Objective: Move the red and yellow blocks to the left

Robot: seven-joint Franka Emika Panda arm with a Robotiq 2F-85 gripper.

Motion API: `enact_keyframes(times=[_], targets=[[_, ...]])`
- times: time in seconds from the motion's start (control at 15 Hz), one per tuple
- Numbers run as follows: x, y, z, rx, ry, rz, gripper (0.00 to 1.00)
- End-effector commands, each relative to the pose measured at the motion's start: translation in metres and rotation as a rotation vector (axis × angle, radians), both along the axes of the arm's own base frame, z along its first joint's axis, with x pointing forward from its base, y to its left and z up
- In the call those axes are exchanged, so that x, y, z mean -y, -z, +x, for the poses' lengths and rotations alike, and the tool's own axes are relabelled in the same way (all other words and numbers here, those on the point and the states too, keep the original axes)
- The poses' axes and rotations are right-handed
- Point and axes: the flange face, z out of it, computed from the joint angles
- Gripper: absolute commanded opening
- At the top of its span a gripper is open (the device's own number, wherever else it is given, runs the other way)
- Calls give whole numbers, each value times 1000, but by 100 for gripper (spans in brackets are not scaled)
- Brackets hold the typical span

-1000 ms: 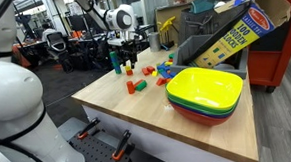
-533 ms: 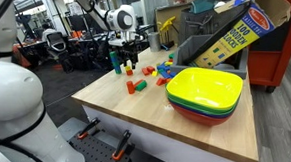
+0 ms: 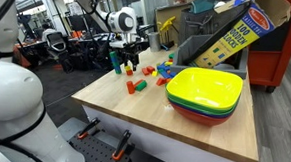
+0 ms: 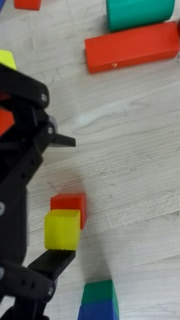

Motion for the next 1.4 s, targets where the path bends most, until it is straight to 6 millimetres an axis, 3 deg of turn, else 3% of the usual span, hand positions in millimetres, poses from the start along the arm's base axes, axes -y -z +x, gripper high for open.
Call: enact_keyframes(times=[0.0,0.67,1.33], targets=[[8,-1,2,10,-3,-11,100],[13,-1,0,13,-31,-5,100],[10,-19,0,30,-44,23,100]])
